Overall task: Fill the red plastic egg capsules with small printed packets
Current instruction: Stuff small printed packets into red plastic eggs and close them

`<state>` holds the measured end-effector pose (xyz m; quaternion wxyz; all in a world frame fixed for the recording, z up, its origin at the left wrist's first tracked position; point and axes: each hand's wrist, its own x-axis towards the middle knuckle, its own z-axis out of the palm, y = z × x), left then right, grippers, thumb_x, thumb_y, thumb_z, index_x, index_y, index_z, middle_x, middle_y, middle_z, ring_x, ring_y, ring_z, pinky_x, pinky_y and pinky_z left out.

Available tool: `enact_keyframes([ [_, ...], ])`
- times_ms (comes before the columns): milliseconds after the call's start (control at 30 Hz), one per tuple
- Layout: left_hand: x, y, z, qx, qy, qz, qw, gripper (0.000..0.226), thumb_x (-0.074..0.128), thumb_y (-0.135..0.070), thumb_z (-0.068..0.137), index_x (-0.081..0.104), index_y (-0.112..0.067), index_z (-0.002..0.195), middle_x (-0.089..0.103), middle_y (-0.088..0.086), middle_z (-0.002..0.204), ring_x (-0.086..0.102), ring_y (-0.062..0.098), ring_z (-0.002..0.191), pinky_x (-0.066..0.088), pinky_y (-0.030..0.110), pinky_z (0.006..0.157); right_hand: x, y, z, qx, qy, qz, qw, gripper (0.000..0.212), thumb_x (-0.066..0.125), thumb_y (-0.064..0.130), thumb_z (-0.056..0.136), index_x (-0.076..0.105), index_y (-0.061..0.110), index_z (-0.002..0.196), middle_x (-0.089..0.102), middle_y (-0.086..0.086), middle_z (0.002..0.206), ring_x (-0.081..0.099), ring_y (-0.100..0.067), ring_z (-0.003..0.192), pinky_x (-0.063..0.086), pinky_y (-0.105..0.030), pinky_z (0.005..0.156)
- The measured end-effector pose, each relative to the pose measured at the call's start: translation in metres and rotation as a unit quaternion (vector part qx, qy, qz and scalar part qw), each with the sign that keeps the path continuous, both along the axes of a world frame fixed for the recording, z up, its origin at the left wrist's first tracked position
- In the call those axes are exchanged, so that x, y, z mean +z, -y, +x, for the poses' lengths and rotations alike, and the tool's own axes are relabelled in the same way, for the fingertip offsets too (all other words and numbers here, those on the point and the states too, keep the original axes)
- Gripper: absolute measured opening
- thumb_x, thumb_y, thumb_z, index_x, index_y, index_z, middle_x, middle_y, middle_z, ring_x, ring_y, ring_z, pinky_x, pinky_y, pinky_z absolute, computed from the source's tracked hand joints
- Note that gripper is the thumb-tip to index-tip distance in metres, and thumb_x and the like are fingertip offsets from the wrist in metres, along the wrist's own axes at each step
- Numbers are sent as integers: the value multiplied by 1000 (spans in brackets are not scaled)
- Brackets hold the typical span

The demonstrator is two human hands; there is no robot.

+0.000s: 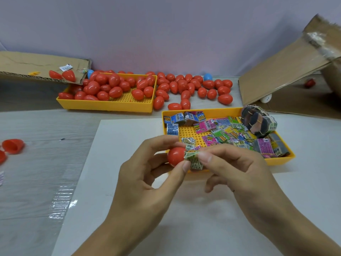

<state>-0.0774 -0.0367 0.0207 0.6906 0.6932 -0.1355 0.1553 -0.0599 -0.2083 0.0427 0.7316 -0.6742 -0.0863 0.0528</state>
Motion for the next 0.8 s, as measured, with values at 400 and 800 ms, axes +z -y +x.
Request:
enact_keyframes([
  [400, -3, 0, -1, 30, 122, 139, 982, 32, 65, -23, 90, 64, -16, 121, 70, -2, 120, 67, 14, 112, 56, 30, 92, 11, 0, 1, 20, -106, 83, 991, 18, 74, 25, 73, 78, 12, 84, 75, -16, 82, 74, -27, 71, 58, -31, 55],
  [800, -5, 0, -2, 41, 172, 194, 965, 34, 62, -18, 91, 58, -13, 124, 65, 3, 125, 63, 12, 119, 53, 29, 96, 14, 1, 0, 101, -235, 113, 960, 33, 75, 27, 67, 77, 3, 91, 74, -23, 94, 75, -31, 77, 57, -26, 52],
])
